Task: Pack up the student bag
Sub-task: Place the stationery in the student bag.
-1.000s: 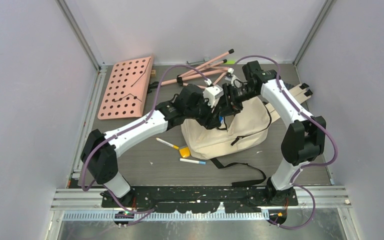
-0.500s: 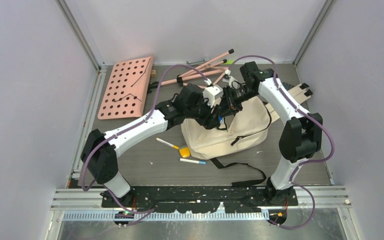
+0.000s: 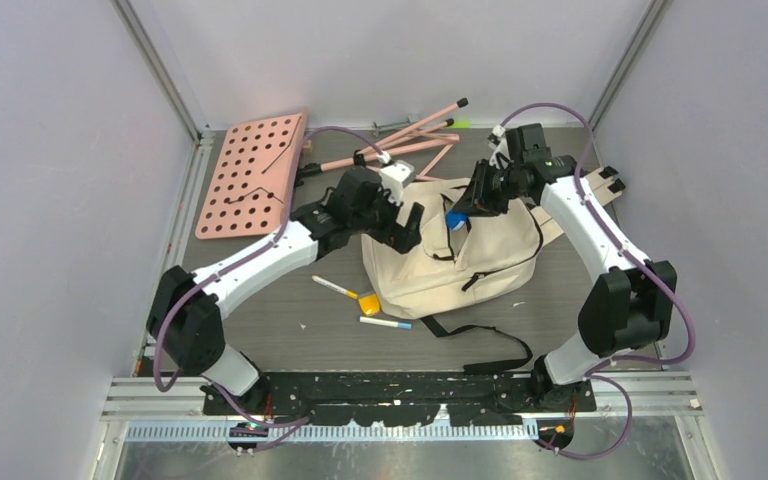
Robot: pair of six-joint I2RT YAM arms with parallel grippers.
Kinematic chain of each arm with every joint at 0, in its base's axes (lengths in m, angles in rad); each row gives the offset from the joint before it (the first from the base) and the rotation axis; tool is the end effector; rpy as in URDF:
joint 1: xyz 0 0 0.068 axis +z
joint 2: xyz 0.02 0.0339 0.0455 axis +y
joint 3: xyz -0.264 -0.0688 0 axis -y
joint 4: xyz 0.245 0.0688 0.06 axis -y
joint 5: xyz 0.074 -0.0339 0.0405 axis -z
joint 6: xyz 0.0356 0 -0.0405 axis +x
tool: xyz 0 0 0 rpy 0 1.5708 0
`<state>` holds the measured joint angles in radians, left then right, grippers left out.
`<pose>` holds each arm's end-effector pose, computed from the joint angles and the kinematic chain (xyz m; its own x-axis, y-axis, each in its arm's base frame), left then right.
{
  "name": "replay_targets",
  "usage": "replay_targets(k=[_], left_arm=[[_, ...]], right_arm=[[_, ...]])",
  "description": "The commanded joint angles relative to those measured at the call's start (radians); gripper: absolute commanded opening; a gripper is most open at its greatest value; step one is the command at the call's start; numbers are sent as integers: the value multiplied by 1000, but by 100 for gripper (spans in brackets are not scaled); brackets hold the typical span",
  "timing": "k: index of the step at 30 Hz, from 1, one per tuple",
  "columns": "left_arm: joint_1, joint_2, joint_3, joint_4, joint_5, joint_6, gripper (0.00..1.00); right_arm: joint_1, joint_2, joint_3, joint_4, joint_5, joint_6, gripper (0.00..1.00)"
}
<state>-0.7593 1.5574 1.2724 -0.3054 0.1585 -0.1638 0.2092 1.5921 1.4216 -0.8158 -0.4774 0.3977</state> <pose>0.2566 -0.2513 0.3054 -0.5247 0.2760 -0.8053 0.6987 0.6801 -0.2222 0.3248 0.0857 0.3069 -0.9196 0.1564 -0.3603 -0.0827 0.8196 0.5670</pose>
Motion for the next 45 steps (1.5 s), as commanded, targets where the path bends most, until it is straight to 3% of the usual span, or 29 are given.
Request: replay_targets(k=[1,7,12,20,24,26,30,34,37,40,45], left_arm=[[89,-108,-68,98,-95,-148,100],[237,-143,-159,156,-84,-368,100],[289,-195,-242,221,-78,-434,100],[314,-372,-453,422,-282,-487,100],[353,-438,-533,367,-439,-652,100],[396,-446,-550,365,-358,-668,100],[413,-385,-464,253,-204,-493,96],[404,-288,-310,37,-191,-354,92],[367,-230,-234,-28,-249,-257,91],[309,-155,-150,-107,-322,-189,91],[269,11,-13,-228,-400,-200,92]], right_arm=[[7,-101,-54,182,210,56,1],[7,-101,-109,195,281,31,1],[7,-60,-123,207,252,4,1],[32,7,-128,282,148,26,1],[44,50,-131,301,119,33,1],[50,73,-129,309,96,35,1],[70,105,-109,300,87,33,2],[74,100,-120,267,159,27,25],[75,62,-139,261,213,12,41],[75,26,-151,251,285,4,47],[73,-46,-155,241,366,-19,56]])
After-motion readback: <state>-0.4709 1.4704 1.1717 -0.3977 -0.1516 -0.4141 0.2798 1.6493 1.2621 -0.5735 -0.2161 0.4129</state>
